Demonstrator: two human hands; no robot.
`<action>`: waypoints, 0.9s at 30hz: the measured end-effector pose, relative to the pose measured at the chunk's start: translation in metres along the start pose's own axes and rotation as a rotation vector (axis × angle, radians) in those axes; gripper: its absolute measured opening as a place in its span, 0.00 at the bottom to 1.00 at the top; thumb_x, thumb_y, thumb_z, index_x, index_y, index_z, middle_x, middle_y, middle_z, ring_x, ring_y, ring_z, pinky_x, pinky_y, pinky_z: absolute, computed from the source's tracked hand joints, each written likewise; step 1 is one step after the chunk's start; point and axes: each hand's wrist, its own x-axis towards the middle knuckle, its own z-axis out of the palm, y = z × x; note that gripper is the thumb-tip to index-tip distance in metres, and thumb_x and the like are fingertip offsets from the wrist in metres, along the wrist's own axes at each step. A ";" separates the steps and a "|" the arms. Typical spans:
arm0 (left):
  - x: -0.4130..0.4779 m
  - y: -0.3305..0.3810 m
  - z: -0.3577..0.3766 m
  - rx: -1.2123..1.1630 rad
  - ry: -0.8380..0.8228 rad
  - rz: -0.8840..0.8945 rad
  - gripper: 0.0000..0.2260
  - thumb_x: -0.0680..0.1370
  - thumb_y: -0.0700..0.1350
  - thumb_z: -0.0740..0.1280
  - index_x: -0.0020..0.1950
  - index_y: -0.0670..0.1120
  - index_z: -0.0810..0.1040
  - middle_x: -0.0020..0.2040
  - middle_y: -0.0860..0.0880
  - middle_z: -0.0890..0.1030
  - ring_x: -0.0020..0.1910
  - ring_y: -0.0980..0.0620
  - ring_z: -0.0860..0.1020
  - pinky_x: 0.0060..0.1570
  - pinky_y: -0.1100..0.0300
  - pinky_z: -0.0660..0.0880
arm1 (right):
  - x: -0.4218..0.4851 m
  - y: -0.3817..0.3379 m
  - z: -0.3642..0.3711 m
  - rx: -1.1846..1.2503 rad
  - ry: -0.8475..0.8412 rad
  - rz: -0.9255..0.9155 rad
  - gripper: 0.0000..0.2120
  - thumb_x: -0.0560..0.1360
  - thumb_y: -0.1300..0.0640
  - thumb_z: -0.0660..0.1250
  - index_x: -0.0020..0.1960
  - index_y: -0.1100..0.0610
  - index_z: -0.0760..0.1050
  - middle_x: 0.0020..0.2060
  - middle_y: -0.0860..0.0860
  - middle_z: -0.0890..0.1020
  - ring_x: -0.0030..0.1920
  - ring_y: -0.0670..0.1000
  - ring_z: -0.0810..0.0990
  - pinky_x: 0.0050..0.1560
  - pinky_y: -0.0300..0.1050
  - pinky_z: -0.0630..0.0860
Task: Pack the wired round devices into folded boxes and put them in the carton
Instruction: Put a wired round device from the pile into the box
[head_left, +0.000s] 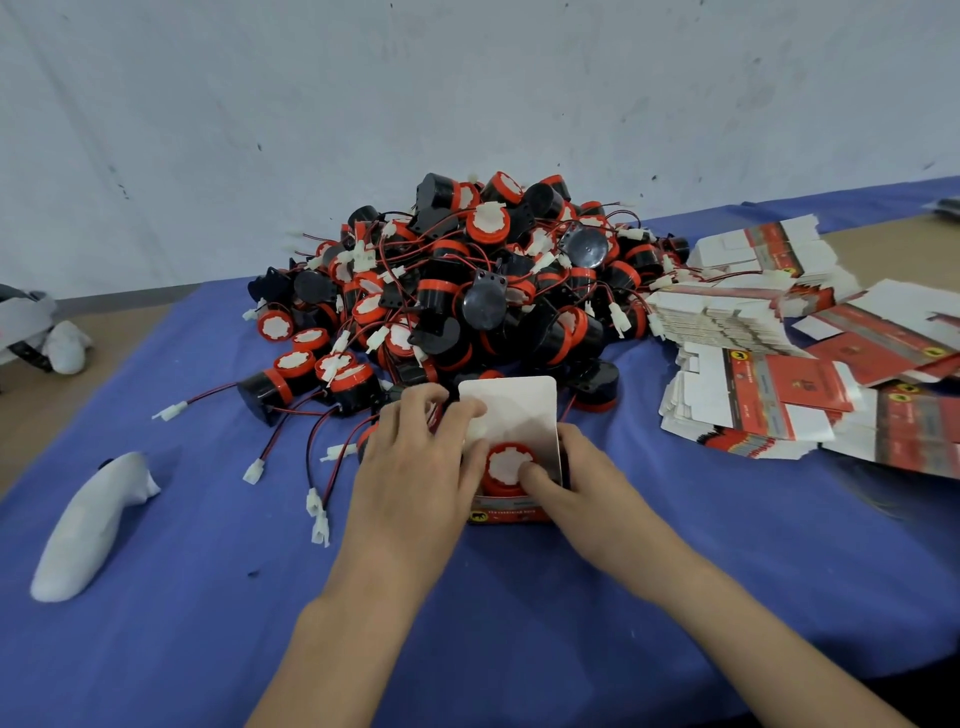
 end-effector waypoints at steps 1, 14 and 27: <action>0.001 -0.001 0.000 -0.014 -0.002 -0.016 0.13 0.81 0.48 0.66 0.64 0.48 0.78 0.63 0.46 0.73 0.60 0.44 0.73 0.54 0.47 0.77 | 0.000 0.000 0.000 -0.001 0.001 0.001 0.09 0.77 0.42 0.61 0.55 0.44 0.71 0.51 0.46 0.80 0.55 0.52 0.77 0.61 0.59 0.74; 0.007 -0.002 0.010 -0.550 0.039 -0.223 0.03 0.82 0.53 0.65 0.49 0.57 0.74 0.47 0.60 0.80 0.49 0.61 0.79 0.43 0.63 0.74 | -0.003 -0.002 0.000 -0.035 0.020 -0.002 0.10 0.79 0.44 0.62 0.55 0.48 0.71 0.51 0.48 0.80 0.54 0.53 0.78 0.60 0.57 0.75; 0.009 -0.006 -0.002 0.143 -0.159 -0.002 0.13 0.84 0.57 0.53 0.55 0.56 0.76 0.52 0.56 0.75 0.49 0.55 0.76 0.31 0.61 0.67 | -0.003 -0.004 0.002 -0.068 0.047 0.003 0.09 0.80 0.44 0.61 0.55 0.48 0.71 0.50 0.48 0.80 0.53 0.52 0.77 0.60 0.57 0.74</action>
